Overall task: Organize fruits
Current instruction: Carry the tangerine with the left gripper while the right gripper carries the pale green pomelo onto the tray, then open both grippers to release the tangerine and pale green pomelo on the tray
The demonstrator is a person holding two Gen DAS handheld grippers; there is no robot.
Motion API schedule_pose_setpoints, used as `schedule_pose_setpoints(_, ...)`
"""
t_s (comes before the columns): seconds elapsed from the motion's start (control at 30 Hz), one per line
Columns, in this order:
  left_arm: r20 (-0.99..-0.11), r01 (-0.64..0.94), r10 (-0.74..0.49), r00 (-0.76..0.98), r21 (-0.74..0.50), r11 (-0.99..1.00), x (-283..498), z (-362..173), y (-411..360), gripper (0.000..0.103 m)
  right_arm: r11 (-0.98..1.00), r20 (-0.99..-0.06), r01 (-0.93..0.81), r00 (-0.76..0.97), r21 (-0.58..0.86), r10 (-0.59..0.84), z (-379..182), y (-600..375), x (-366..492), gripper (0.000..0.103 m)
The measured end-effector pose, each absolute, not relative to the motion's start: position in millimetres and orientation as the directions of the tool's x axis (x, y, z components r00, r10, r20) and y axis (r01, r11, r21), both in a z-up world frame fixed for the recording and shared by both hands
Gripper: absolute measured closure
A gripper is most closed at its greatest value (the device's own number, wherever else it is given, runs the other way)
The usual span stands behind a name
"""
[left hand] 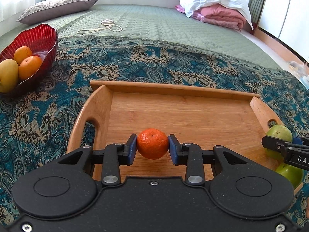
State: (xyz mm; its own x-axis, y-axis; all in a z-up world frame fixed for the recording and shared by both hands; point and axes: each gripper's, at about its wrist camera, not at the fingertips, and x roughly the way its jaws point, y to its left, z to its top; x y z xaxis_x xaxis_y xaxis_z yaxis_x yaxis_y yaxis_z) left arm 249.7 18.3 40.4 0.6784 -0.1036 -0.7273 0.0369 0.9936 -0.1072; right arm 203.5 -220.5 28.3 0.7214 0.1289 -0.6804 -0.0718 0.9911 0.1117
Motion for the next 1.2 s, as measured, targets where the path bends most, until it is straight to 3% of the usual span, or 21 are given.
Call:
schedule_pose_setpoints(0.87,-0.740,0.024,-0.072,0.669,-0.075,0.997,247,34,20,0.070,0.992,-0.672,-0.086,0.730,0.094,0.127,28,-218,196,0.039)
schedule_pose_setpoints(0.93,-0.736,0.023,-0.072,0.673,-0.076,0.997,245,35,21,0.066,0.992,-0.668,-0.086,0.733,0.094,0.127,29,-219,195,0.036)
schedule_pose_setpoints(1.0,-0.725,0.026,-0.079,0.684,-0.083,0.996,241,40,23,0.054,0.992,-0.660,-0.089,0.741,0.091,0.127,32,-219,191,0.030)
schedule_pose_setpoints(1.2,-0.675,0.047,-0.091,0.732,-0.084,0.995,221,58,25,0.040,0.992,-0.624,-0.105,0.771,0.075,0.129,42,-221,177,0.021)
